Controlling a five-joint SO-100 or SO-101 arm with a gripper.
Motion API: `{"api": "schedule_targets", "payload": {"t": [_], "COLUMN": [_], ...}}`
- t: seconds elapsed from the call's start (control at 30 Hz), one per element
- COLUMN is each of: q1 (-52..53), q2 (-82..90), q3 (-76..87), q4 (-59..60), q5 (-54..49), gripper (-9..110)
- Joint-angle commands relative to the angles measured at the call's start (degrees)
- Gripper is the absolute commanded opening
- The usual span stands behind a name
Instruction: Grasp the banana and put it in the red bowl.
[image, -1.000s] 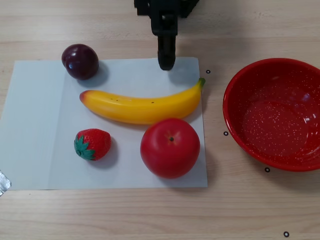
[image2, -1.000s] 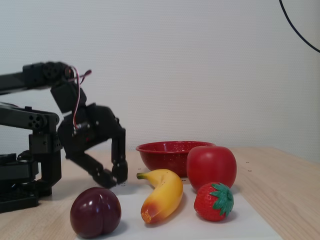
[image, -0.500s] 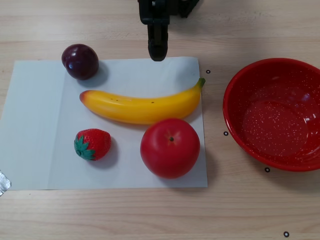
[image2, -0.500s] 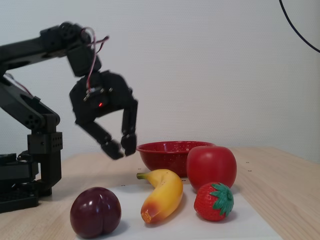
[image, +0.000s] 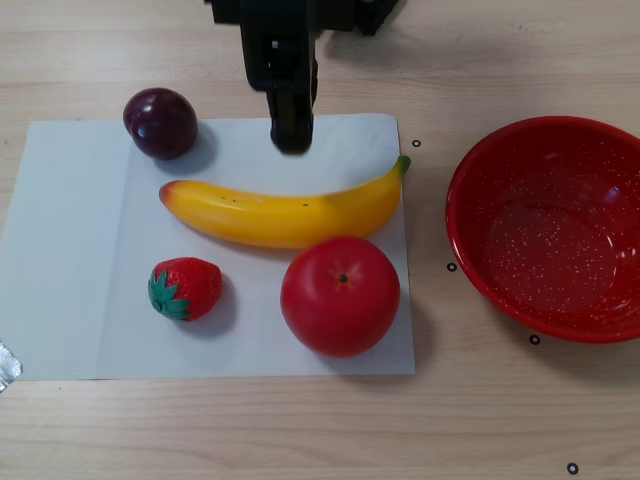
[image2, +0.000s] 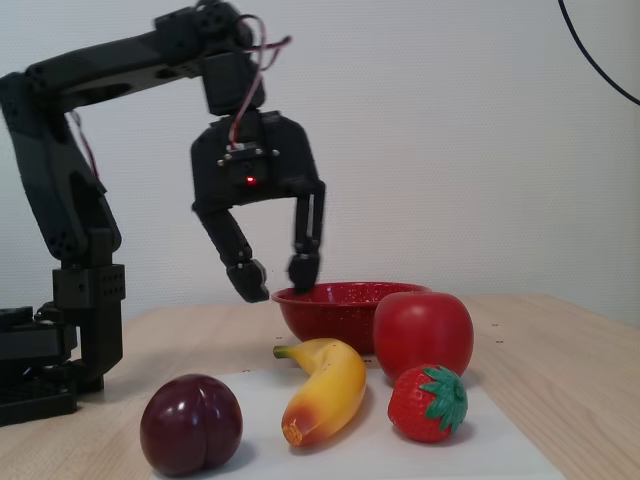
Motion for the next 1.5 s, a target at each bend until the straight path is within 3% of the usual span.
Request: {"api": "schedule_targets", "payload": {"t": [0.0, 0.2, 0.43, 0.87, 1.47], "q1": [-0.88, -0.88, -0.53, 0.00, 1.49], "q2": [-1.14, -8.35, -13.36, -18.54, -23.64], "q3": [-8.00, -14.50, -15.73, -12.30, -5.45], "q4": [1.76, 1.32, -3.08, -14.41, -21.01], "q5": [-1.05, -1.49, -2.11, 0.62, 0.53], "gripper": [23, 52, 65, 69, 69]}}
